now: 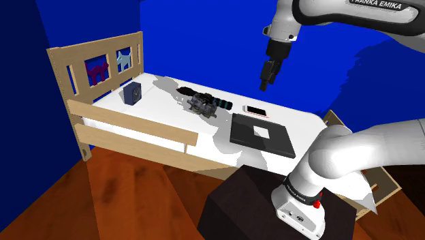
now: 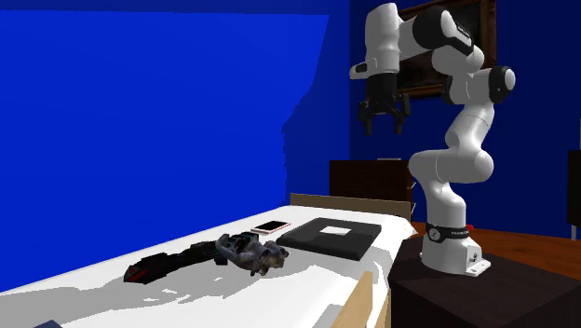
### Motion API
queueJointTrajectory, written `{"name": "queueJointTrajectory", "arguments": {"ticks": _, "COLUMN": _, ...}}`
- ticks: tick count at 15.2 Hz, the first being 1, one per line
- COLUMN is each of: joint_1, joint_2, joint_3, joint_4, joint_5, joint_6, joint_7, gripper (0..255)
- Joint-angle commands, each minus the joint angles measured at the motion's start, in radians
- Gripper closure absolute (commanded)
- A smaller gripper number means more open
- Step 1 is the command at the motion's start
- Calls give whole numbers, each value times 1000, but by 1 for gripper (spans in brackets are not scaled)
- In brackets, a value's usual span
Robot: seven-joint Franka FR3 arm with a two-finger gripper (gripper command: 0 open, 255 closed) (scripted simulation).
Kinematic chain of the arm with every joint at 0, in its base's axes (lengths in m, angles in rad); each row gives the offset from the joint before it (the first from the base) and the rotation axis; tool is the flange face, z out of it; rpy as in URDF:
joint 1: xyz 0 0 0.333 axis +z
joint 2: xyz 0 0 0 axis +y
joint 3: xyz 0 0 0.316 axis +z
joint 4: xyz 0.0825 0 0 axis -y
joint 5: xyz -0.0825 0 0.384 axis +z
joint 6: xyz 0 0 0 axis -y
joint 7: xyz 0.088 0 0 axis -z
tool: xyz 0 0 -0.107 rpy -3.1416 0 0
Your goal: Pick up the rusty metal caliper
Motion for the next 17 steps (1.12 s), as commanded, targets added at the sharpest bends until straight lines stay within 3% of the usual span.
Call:
{"name": "queueJointTrajectory", "arguments": {"ticks": 1, "joint_1": 0, "joint_2": 0, "joint_3": 0, "joint_4": 0, "joint_5": 0, "joint_6": 0, "joint_7": 0, "gripper": 0}}
{"name": "queueJointTrajectory", "arguments": {"ticks": 9, "joint_1": -5, "joint_2": 183, "joint_3": -30, "joint_4": -74, "joint_5": -46, "joint_6": 310, "joint_7": -55, "gripper": 0}}
{"name": "queueJointTrajectory", "arguments": {"ticks": 17, "joint_1": -13, "joint_2": 440, "joint_3": -54, "joint_4": -48, "joint_5": -85, "joint_6": 596, "joint_7": -98, "gripper": 0}}
